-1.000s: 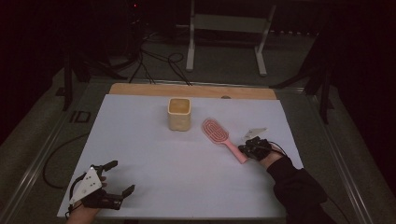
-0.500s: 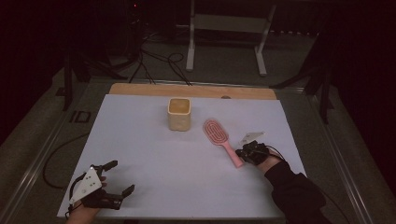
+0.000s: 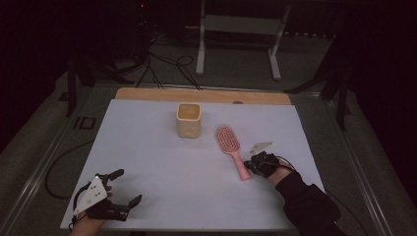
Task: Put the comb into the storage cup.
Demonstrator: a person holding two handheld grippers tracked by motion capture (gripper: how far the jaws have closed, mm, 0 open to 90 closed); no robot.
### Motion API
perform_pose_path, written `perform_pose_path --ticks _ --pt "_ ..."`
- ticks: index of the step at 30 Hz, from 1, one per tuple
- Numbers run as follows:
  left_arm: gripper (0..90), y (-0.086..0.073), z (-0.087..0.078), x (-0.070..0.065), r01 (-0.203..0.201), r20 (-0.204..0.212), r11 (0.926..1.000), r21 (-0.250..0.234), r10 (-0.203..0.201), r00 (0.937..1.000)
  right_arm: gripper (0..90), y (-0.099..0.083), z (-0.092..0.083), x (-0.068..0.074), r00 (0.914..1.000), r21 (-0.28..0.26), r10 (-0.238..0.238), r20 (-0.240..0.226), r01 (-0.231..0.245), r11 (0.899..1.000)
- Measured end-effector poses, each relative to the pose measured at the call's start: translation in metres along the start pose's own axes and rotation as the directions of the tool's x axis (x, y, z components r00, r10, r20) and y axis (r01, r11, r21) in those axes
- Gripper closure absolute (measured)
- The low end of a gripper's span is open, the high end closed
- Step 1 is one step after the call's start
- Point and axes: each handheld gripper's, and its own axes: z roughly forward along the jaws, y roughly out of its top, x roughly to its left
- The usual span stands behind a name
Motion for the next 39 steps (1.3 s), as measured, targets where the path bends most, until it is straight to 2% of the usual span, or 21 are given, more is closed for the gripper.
perform_pose_path --ticks 4,12,16,20,26,30,34,39 --pt "0.0 0.000 0.000 0.000 0.001 0.001 1.0000 0.001 -0.001 1.0000 90.0 0.001 -0.002 -0.001 0.9999 0.004 0.007 0.010 -0.007 1.000" --pt "0.0 0.000 0.000 0.000 -0.001 0.002 1.0000 -0.001 0.001 1.0000 90.0 0.005 -0.019 -0.011 0.9978 -0.042 0.039 0.054 -0.037 0.998" --pt "0.0 0.000 0.000 0.000 -0.001 0.001 1.0000 0.001 0.001 1.0000 90.0 0.009 -0.024 -0.012 0.9953 -0.065 0.066 0.071 -0.061 0.996" --pt "0.0 0.000 0.000 0.000 0.003 0.001 1.0000 0.002 -0.003 1.0000 90.0 0.015 -0.027 -0.009 0.9942 -0.073 0.070 0.082 -0.064 0.995" --pt "0.0 0.000 0.000 0.000 0.003 0.001 1.0000 -0.001 -0.003 1.0000 84.0 0.027 -0.032 -0.004 0.9908 -0.107 0.093 0.099 -0.083 0.991" --pt "0.0 0.000 0.000 0.000 0.002 0.001 1.0000 0.001 -0.002 1.0000 74.6 0.036 -0.033 0.000 0.9879 -0.124 0.107 0.112 -0.093 0.988" --pt "0.0 0.000 0.000 0.000 0.000 0.000 1.0000 -0.002 0.000 1.0000 68.5 0.042 -0.032 0.003 0.9867 -0.126 0.117 0.113 -0.102 0.987" --pt "0.0 0.000 0.000 0.000 -0.001 0.001 1.0000 -0.002 0.001 1.0000 55.8 0.047 -0.026 0.007 0.9822 -0.114 0.138 0.127 -0.124 0.986"
